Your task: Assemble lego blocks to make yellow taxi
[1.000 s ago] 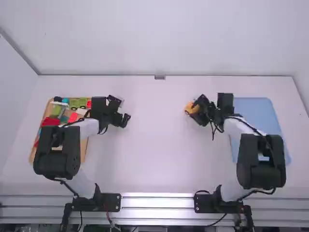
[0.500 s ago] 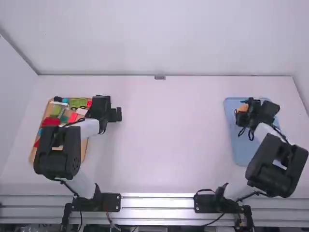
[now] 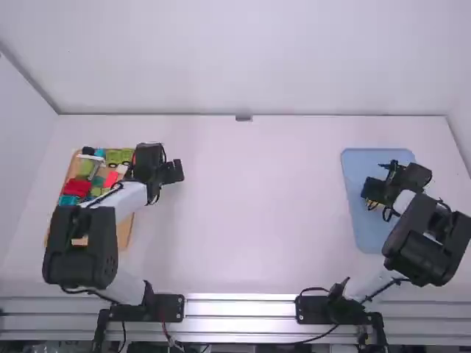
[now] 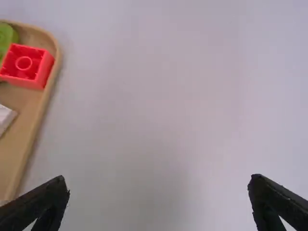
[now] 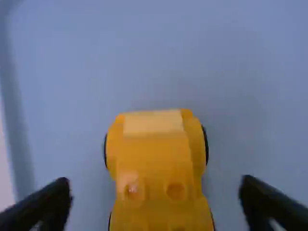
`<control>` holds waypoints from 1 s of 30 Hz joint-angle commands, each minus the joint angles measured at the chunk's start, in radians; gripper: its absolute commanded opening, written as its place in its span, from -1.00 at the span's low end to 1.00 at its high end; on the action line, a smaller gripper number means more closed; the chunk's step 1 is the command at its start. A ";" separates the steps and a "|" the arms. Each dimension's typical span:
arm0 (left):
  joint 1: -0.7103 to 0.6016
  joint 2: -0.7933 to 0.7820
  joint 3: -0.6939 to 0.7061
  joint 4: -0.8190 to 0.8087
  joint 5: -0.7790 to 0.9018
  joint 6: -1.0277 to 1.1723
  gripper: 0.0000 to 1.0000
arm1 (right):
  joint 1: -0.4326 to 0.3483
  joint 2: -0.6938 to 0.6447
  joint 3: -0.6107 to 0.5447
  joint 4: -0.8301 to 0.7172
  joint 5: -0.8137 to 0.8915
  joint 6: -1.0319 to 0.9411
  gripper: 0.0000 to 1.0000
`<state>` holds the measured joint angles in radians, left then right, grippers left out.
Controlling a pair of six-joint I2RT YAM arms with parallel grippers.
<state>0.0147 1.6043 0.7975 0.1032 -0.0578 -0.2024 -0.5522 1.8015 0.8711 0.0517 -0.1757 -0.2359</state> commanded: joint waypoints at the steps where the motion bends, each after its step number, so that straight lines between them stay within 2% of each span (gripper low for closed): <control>1: -0.002 -0.072 -0.004 -0.022 -0.015 -0.007 0.98 | 0.018 -0.025 0.013 -0.030 0.072 0.006 0.98; 4: -0.002 -0.130 -0.004 -0.060 -0.014 -0.006 0.98 | 0.044 -0.065 0.013 -0.066 0.142 0.049 0.96; 9: -0.027 -0.254 -0.004 -0.129 -0.012 0.115 0.98 | 0.114 -0.170 0.013 -0.116 0.203 0.055 0.96; 18: -0.140 -0.547 -0.004 -0.203 -0.011 0.265 0.98 | 0.306 -0.474 0.012 -0.231 0.203 0.053 0.97; 19: -0.140 -0.547 -0.004 -0.203 -0.011 0.265 0.98 | 0.306 -0.474 0.012 -0.231 0.203 0.053 0.97; 22: -0.165 -0.646 -0.004 -0.216 -0.011 0.280 0.98 | 0.380 -0.568 0.012 -0.253 0.202 0.053 0.97; 25: -0.166 -0.710 -0.004 -0.220 -0.011 0.278 0.98 | 0.433 -0.629 0.012 -0.270 0.202 0.053 0.97; 30: -0.111 -0.764 -0.058 -0.166 0.044 0.224 0.87 | 0.487 -0.683 -0.042 -0.217 0.176 0.107 0.86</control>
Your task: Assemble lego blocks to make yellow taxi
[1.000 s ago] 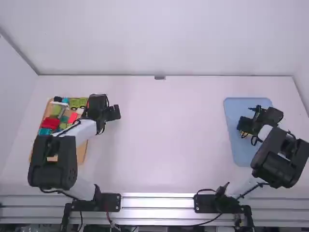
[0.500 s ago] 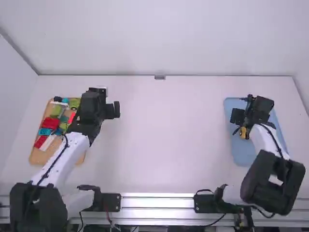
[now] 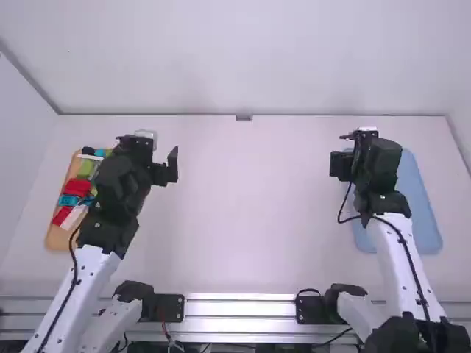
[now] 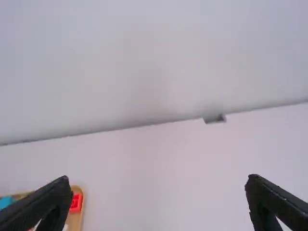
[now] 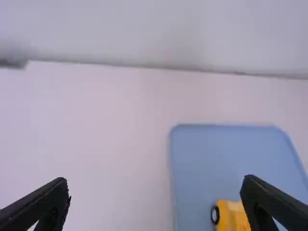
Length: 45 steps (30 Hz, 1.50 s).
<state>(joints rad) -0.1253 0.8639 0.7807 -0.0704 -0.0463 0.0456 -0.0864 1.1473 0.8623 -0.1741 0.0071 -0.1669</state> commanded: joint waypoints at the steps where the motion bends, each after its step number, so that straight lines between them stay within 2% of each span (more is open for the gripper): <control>1: 0.035 -0.030 -0.048 0.015 0.039 -0.031 0.86 | 0.027 -0.035 -0.039 0.016 -0.007 0.044 0.85; 5: 0.096 -0.091 -0.109 0.070 0.046 -0.046 0.73 | 0.085 -0.093 -0.097 0.074 -0.007 0.102 0.73; 11: 0.125 -0.201 -0.219 0.070 0.046 -0.046 0.51 | 0.086 -0.197 -0.201 0.174 -0.007 0.167 0.52; 20: 0.125 -0.380 -0.398 0.070 0.046 -0.046 0.16 | 0.086 -0.367 -0.371 0.174 -0.007 0.167 0.18; 30: 0.125 -0.615 -0.633 0.070 0.046 -0.046 -0.31 | 0.086 -0.608 -0.612 0.174 -0.007 0.167 -0.30; 38: 0.125 -0.762 -0.780 0.070 0.046 -0.046 -0.61 | 0.086 -0.779 -0.783 0.174 -0.007 0.167 -0.64; 45: 0.125 -0.855 -0.781 0.070 0.046 -0.046 -0.79 | 0.086 -0.896 -0.862 0.174 -0.007 0.167 -0.87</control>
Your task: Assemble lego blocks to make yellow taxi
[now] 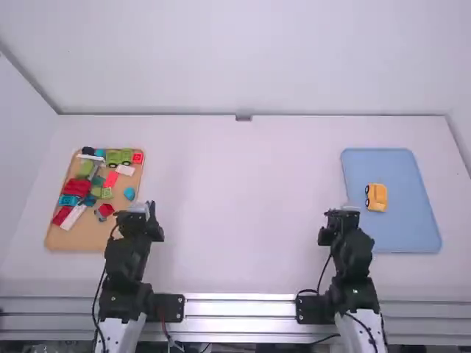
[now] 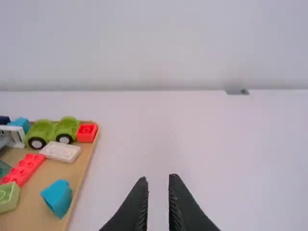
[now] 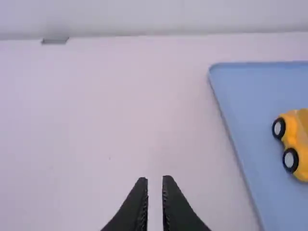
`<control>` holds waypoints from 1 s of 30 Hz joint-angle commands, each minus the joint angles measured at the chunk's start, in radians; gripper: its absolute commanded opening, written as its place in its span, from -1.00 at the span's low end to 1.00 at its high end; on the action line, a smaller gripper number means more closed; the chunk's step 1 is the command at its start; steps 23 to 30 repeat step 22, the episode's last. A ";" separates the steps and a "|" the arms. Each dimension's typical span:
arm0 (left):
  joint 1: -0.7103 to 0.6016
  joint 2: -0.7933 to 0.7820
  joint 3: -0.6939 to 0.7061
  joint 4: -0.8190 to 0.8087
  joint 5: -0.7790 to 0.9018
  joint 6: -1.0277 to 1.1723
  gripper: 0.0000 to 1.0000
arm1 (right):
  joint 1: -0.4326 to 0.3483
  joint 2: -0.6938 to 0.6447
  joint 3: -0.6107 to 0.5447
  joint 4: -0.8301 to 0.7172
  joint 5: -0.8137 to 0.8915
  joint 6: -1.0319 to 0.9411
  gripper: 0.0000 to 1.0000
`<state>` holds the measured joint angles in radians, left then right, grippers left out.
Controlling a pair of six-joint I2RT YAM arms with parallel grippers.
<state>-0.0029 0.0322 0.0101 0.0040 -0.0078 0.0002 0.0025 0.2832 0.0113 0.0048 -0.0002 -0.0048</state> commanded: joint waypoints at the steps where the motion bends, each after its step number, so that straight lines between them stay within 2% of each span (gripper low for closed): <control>1: 0.003 -0.032 -0.010 -0.004 0.008 0.000 -0.82 | -0.002 -0.049 -0.011 -0.005 0.000 0.005 -0.91; 4: 0.003 -0.032 -0.010 -0.004 0.008 0.000 -0.89 | -0.002 -0.092 -0.011 -0.005 0.000 0.005 -0.99; 10: 0.003 -0.032 -0.010 -0.004 0.008 0.000 -1.00 | -0.002 -0.163 -0.011 -0.005 0.000 0.005 -1.00; 20: 0.003 -0.032 -0.010 -0.004 0.008 0.000 -1.00 | -0.002 -0.275 -0.011 -0.005 0.000 0.005 -1.00; 30: 0.003 -0.032 -0.010 -0.004 0.008 0.000 -1.00 | -0.002 -0.283 -0.011 -0.005 0.000 0.005 -1.00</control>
